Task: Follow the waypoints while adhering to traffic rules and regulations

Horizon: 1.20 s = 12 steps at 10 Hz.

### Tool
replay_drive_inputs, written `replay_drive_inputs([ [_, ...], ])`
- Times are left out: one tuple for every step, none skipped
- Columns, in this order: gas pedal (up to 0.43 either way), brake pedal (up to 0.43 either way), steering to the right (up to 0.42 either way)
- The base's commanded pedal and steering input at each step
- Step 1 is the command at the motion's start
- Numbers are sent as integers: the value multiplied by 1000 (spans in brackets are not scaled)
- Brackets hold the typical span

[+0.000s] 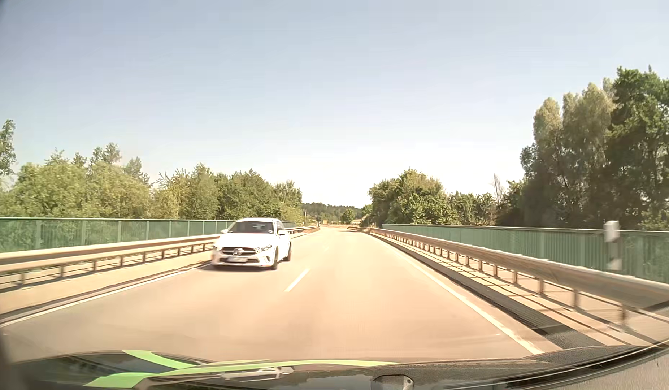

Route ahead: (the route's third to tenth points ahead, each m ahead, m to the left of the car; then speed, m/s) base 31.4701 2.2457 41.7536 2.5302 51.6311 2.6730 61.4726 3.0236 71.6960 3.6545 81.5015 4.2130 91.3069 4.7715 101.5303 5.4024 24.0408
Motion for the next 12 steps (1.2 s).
replay_drive_inputs([
  [339, 0, -5],
  [339, 0, -5],
  [339, 0, -5],
  [339, 0, -5],
  [299, 0, -5],
  [268, 0, -5],
  [268, 0, -5],
  [240, 0, -5],
  [240, 0, -5],
  [228, 0, -5],
  [228, 0, -5],
  [228, 0, -5],
])
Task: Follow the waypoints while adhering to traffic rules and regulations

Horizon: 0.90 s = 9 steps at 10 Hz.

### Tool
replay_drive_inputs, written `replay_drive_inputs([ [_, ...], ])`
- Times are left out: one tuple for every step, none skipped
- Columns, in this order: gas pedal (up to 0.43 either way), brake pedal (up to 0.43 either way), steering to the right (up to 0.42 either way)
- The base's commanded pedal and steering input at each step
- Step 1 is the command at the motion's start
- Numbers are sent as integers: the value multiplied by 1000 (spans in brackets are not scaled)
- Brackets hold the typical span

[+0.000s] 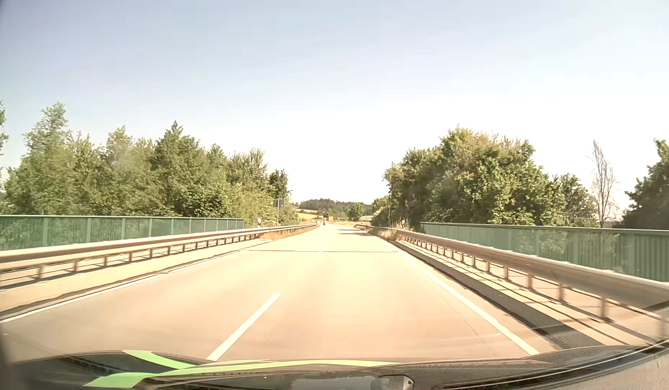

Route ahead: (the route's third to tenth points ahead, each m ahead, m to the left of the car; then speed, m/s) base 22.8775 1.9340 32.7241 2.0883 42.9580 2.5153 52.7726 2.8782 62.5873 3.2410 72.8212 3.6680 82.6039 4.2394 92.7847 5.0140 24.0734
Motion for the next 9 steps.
replay_drive_inputs([
  [228, 0, -5],
  [240, 0, -5],
  [248, 0, -5],
  [248, 0, -5],
  [260, 0, -5],
  [260, 0, -5],
  [248, 0, -5],
  [240, 0, -5],
  [240, 0, -5],
])
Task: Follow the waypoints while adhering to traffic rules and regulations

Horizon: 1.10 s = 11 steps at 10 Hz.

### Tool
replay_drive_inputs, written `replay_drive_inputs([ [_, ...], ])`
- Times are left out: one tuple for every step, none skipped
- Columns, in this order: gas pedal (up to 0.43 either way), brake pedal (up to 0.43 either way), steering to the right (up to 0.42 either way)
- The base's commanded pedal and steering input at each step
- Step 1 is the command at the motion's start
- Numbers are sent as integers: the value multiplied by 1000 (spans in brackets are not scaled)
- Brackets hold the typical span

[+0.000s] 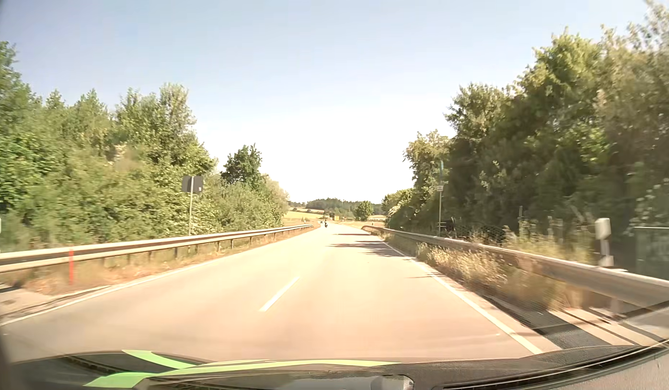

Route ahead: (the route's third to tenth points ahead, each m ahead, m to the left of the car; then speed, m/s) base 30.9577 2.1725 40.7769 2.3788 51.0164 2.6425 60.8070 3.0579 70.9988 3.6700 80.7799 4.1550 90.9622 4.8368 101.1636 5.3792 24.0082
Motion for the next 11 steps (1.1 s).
replay_drive_inputs([
  [240, 0, -5],
  [248, 0, -5],
  [260, 0, -5],
  [268, 0, -5],
  [268, 0, -5],
  [268, 0, -5],
  [268, 0, -5],
  [260, 0, -5],
  [240, 0, -5],
  [228, 0, -5],
  [220, 0, -5],
])
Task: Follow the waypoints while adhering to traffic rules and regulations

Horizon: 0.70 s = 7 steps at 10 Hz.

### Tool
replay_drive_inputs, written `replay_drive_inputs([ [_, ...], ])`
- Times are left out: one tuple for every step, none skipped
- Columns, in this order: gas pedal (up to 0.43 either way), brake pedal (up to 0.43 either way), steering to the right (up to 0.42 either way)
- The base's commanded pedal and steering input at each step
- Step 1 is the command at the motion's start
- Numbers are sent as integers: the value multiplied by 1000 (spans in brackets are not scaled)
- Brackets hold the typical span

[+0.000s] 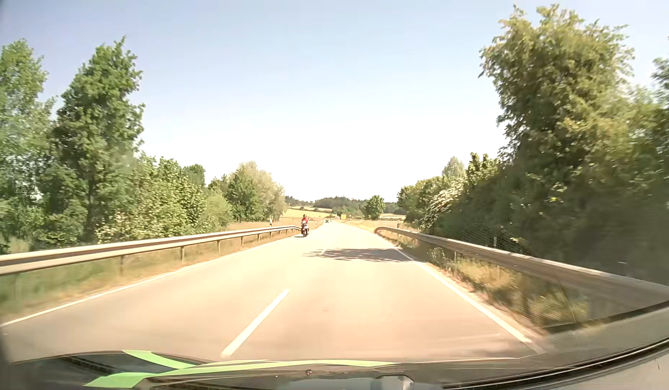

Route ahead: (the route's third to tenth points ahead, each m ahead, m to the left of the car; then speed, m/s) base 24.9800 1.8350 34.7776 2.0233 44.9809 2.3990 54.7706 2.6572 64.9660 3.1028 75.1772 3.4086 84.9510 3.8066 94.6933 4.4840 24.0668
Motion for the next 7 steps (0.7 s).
replay_drive_inputs([
  [220, 0, -5],
  [220, 0, -5],
  [220, 0, -5],
  [228, 0, -5],
  [248, 0, -5],
  [248, 0, -5],
  [248, 0, -5],
])
